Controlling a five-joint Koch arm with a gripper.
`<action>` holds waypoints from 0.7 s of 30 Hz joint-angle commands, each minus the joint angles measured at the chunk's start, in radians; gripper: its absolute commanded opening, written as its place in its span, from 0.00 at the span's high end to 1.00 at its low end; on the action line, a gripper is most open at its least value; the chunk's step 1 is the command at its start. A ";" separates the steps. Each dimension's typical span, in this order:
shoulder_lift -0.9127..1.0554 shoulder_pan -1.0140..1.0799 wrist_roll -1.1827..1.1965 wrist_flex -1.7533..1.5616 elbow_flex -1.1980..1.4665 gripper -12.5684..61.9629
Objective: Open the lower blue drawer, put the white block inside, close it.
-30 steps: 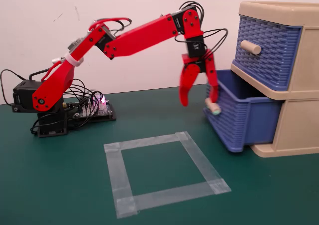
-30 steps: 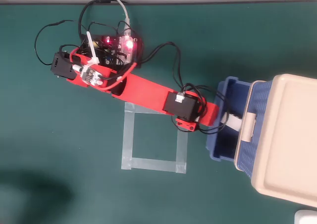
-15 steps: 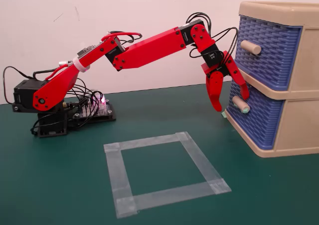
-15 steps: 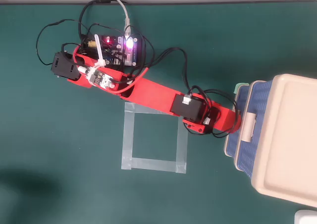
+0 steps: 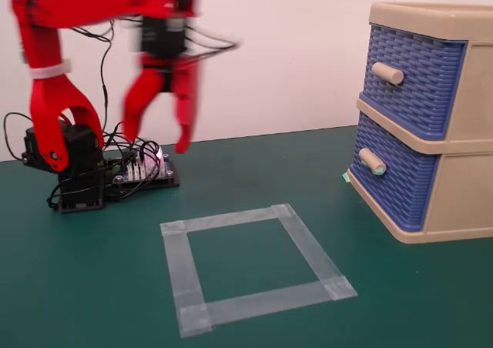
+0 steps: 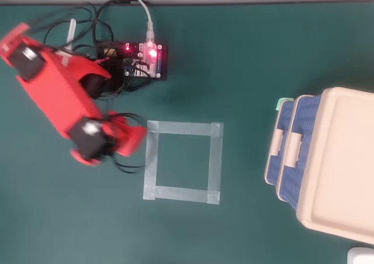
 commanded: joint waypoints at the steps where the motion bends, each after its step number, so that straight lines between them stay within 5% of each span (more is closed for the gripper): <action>1: 0.221 0.110 -0.252 -0.055 0.143 0.38; 7: 0.505 0.509 -0.857 -0.268 0.650 0.38; 21: 0.505 0.601 -1.020 -0.318 0.948 0.38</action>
